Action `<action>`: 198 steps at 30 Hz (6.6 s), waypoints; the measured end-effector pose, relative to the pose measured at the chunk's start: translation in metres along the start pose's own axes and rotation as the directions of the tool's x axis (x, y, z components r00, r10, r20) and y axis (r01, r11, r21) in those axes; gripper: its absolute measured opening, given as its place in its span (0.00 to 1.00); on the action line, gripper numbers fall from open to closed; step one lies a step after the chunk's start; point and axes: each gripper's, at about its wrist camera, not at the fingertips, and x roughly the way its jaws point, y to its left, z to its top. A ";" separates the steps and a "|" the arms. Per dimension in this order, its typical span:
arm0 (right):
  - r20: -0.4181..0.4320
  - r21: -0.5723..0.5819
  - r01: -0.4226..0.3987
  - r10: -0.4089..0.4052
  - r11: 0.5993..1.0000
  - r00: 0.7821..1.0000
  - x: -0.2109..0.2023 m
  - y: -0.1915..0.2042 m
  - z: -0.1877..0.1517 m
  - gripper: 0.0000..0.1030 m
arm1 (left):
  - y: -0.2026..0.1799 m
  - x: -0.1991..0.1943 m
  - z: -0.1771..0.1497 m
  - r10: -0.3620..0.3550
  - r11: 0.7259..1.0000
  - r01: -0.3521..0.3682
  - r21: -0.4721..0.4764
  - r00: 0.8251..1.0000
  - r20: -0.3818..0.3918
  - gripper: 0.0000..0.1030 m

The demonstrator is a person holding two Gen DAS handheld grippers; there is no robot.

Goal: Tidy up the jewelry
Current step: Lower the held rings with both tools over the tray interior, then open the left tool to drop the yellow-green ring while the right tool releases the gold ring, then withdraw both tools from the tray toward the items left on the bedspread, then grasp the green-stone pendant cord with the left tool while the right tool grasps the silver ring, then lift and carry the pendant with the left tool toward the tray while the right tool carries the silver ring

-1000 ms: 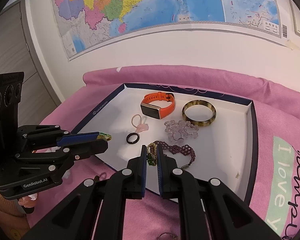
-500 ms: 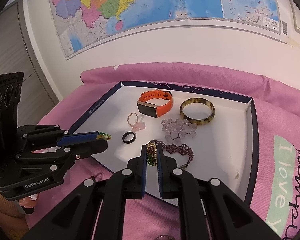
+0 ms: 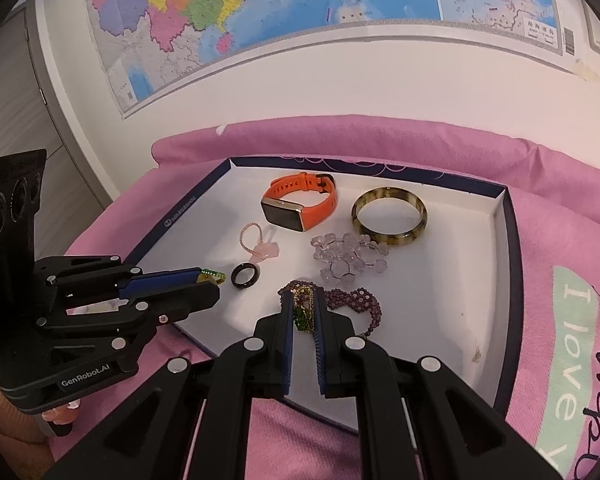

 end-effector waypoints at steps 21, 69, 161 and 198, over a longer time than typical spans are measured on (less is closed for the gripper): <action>0.066 0.058 0.015 -0.019 0.998 0.998 -0.032 -0.011 -0.007 0.31 | 0.021 -0.041 -0.016 -0.019 0.999 0.022 -0.041 0.997 0.081 0.35; -0.080 -0.064 0.190 -0.194 0.980 0.978 -0.050 0.018 -0.086 0.19 | -0.008 -0.018 -0.058 -0.086 0.996 0.088 0.034 0.995 -0.059 0.32; 0.047 -0.052 0.015 -0.013 0.999 0.999 -0.052 0.037 -0.042 0.19 | -0.007 -0.058 -0.038 -0.065 0.998 0.064 0.015 0.996 0.060 0.16; 0.066 -0.069 0.025 -0.020 0.997 0.998 -0.047 0.036 -0.029 0.19 | -0.008 -0.055 -0.022 -0.055 0.998 0.053 0.020 0.995 0.084 0.16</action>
